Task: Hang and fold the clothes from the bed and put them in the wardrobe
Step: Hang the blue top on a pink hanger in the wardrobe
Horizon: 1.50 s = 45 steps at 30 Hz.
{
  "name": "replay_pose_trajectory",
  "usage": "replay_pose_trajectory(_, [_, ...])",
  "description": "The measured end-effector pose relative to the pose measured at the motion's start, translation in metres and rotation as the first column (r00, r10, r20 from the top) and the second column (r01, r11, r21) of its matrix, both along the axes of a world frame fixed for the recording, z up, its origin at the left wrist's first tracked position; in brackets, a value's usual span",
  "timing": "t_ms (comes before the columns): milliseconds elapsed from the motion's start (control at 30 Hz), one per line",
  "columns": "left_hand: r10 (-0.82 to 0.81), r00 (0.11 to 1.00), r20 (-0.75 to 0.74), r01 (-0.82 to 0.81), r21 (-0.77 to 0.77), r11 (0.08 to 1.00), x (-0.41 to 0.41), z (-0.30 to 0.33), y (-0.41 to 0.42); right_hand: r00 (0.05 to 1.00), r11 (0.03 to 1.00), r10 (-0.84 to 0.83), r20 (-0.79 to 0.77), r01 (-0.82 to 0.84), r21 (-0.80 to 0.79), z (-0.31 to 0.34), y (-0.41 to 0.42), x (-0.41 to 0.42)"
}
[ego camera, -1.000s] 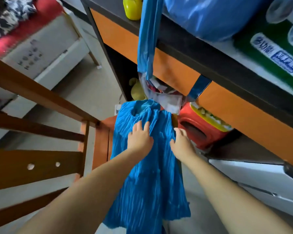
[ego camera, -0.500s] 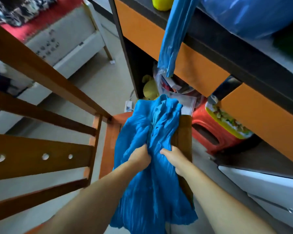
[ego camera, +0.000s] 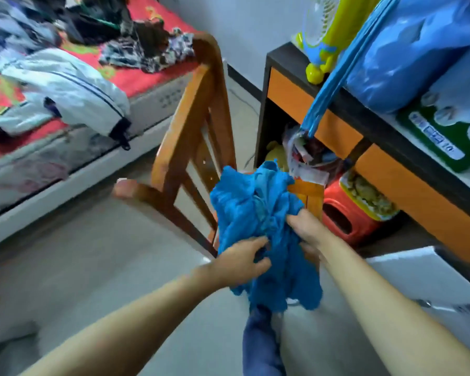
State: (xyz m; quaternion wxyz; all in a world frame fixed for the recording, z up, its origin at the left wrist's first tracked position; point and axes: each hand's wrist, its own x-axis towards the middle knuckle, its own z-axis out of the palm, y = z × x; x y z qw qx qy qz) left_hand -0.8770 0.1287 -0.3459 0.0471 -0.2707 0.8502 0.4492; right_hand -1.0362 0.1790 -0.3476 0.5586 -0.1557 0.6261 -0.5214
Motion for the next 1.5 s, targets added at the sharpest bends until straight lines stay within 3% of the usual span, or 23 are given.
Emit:
replay_pose_trajectory(133, [0.248,0.953,-0.174,-0.227,0.133,0.965,0.083,0.080,0.015,0.945,0.982,0.027,-0.327,-0.086,-0.168,0.066,0.032,0.083])
replay_pose_trajectory(233, [0.525,0.766,-0.371,-0.470,0.233,0.851,0.141,0.137,0.016,0.793,0.936,0.023,-0.609,-0.231,-0.265,0.101,0.058,0.160])
replay_pose_trajectory(300, [0.579,0.753,-0.313,-0.515,0.267,0.814,0.174,0.171,0.014,0.533,0.922,0.011,-0.846,-0.332,-0.198,0.117,0.071,0.211])
replay_pose_trajectory(333, [0.564,0.793,-0.232,-0.509,0.257,0.822,0.187,0.184,0.012,0.328,0.907,-0.003,-0.945,-0.396,-0.141,0.123,0.074,0.236])
replay_pose_trajectory(400, [0.485,0.874,-0.037,-0.468,0.201,0.860,0.214,0.200,0.010,-0.082,0.869,-0.063,-0.995,-0.494,-0.014,0.132,0.073,0.281])
replay_pose_trajectory(467, [0.404,0.910,0.097,-0.414,0.116,0.903,0.246,0.209,0.007,-0.306,0.831,-0.105,-0.946,-0.549,0.086,0.143,0.067,0.317])
replay_pose_trajectory(533, [0.366,0.919,0.145,-0.370,0.001,0.929,0.280,0.213,0.002,-0.391,0.778,-0.146,-0.909,-0.613,0.138,0.157,0.063,0.348])
replay_pose_trajectory(600, [0.431,0.895,0.119,-0.425,-0.070,0.902,0.317,0.218,-0.003,-0.375,0.702,-0.147,-0.915,-0.692,0.170,0.162,0.061,0.373])
replay_pose_trajectory(633, [0.494,0.867,0.066,-0.494,-0.028,0.869,0.336,0.221,-0.004,-0.360,0.666,-0.117,-0.925,-0.720,0.196,0.163,0.059,0.384])
replay_pose_trajectory(700, [0.673,0.734,-0.096,-0.633,0.265,0.728,0.372,0.233,-0.004,-0.279,0.580,0.053,-0.959,-0.773,0.257,0.163,0.053,0.404])
replay_pose_trajectory(800, [0.847,0.491,-0.204,-0.517,0.714,0.472,0.426,0.251,-0.010,-0.018,0.419,0.519,-0.855,-0.866,0.273,0.176,0.040,0.426])
replay_pose_trajectory(867, [0.881,0.438,-0.181,-0.431,0.817,0.382,0.456,0.259,-0.011,0.309,0.413,0.762,-0.569,-0.909,0.059,0.186,0.028,0.437])
replay_pose_trajectory(933, [0.895,0.418,-0.156,-0.401,0.852,0.336,0.477,0.263,-0.009,0.577,0.554,0.812,-0.086,-0.809,-0.199,0.194,0.007,0.449])
replay_pose_trajectory(1000, [0.884,0.449,-0.127,-0.401,0.856,0.327,0.492,0.270,-0.005,0.606,0.691,0.720,0.339,-0.671,-0.269,0.203,-0.019,0.467])
replay_pose_trajectory(1067, [0.874,0.478,-0.093,-0.464,0.818,0.341,0.505,0.274,-0.002,0.618,0.773,0.621,0.482,-0.583,-0.248,0.215,-0.048,0.491])
replay_pose_trajectory(1133, [0.881,0.465,-0.090,-0.538,0.761,0.362,0.520,0.276,-0.004,0.679,0.822,0.566,0.468,-0.508,-0.257,0.224,-0.076,0.516])
replay_pose_trajectory(1200, [0.896,0.437,-0.077,-0.631,0.684,0.367,0.538,0.277,-0.006,0.711,0.779,0.623,0.326,-0.527,-0.340,0.236,-0.104,0.536])
replay_pose_trajectory(1233, [0.906,0.417,-0.071,-0.673,0.646,0.360,0.547,0.278,-0.007,0.689,0.699,0.697,0.199,-0.591,-0.402,0.244,-0.117,0.544])
replay_pose_trajectory(1300, [0.930,0.353,-0.099,-0.697,0.636,0.332,0.563,0.283,-0.013,0.550,0.464,0.832,-0.077,-0.765,-0.447,0.264,-0.141,0.558])
replay_pose_trajectory(1367, [0.972,0.166,-0.166,-0.674,0.700,0.235,0.577,0.292,-0.028,0.359,0.228,0.869,-0.340,-0.901,-0.369,0.284,-0.166,0.573])
replay_pose_trajectory(1400, [0.983,0.026,-0.184,-0.665,0.730,0.154,0.585,0.297,-0.038,0.312,0.179,0.849,-0.427,-0.929,-0.323,0.293,-0.180,0.580])
replay_pose_trajectory(1467, [0.945,-0.270,-0.185,-0.649,0.760,-0.036,0.612,0.306,-0.057,0.339,0.215,0.828,-0.447,-0.927,-0.306,0.308,-0.212,0.595])
replay_pose_trajectory(1500, [0.914,-0.366,-0.174,-0.625,0.774,-0.102,0.627,0.313,-0.063,0.386,0.275,0.851,-0.355,-0.905,-0.324,0.316,-0.227,0.601])
